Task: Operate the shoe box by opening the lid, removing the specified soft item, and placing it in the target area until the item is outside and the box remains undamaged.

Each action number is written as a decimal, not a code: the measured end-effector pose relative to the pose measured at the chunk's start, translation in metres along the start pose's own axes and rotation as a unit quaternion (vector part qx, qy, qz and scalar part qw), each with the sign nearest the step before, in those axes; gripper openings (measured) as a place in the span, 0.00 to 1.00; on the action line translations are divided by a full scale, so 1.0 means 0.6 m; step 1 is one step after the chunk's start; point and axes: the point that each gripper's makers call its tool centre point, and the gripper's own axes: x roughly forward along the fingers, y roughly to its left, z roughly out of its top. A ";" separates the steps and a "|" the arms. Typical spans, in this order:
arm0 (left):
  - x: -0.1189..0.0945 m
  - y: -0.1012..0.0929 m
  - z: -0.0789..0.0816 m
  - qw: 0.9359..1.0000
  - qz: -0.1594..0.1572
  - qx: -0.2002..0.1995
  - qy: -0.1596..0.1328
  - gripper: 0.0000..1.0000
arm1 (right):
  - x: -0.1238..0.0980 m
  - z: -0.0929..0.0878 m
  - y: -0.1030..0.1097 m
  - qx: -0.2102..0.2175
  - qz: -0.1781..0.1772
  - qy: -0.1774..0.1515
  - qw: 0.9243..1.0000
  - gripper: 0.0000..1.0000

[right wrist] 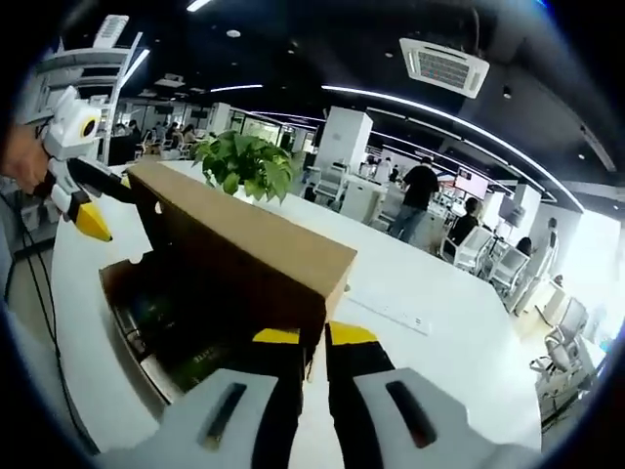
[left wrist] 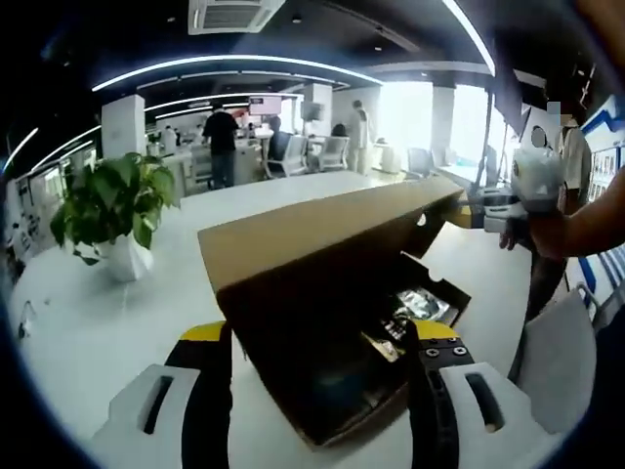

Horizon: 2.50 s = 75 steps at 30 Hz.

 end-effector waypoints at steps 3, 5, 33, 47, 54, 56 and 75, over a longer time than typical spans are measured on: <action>0.002 0.003 0.006 1.000 0.001 0.001 -0.001 0.74 | 0.006 0.002 -0.008 0.000 -0.008 0.001 1.000 0.01; 0.004 0.005 0.007 1.000 0.002 0.002 -0.001 0.73 | 0.008 0.004 -0.009 0.003 -0.009 0.003 1.000 0.01; -0.013 0.027 -0.117 0.993 0.034 -0.049 0.097 0.56 | 0.019 0.011 -0.022 -0.001 -0.003 0.018 1.000 0.00; -0.022 0.027 -0.179 0.982 0.036 -0.089 0.161 0.26 | 0.022 0.014 -0.023 -0.004 0.000 0.022 1.000 0.00; -0.024 0.021 -0.199 0.975 0.029 -0.102 0.193 0.05 | 0.025 0.015 -0.024 -0.005 -0.001 0.023 1.000 0.00; -0.024 0.021 -0.199 0.975 0.031 -0.105 0.196 0.05 | 0.026 0.015 -0.025 -0.005 -0.001 0.022 1.000 0.00; -0.020 0.022 -0.201 0.973 0.024 -0.101 0.206 0.04 | 0.050 0.024 -0.040 -0.009 -0.002 0.023 1.000 0.00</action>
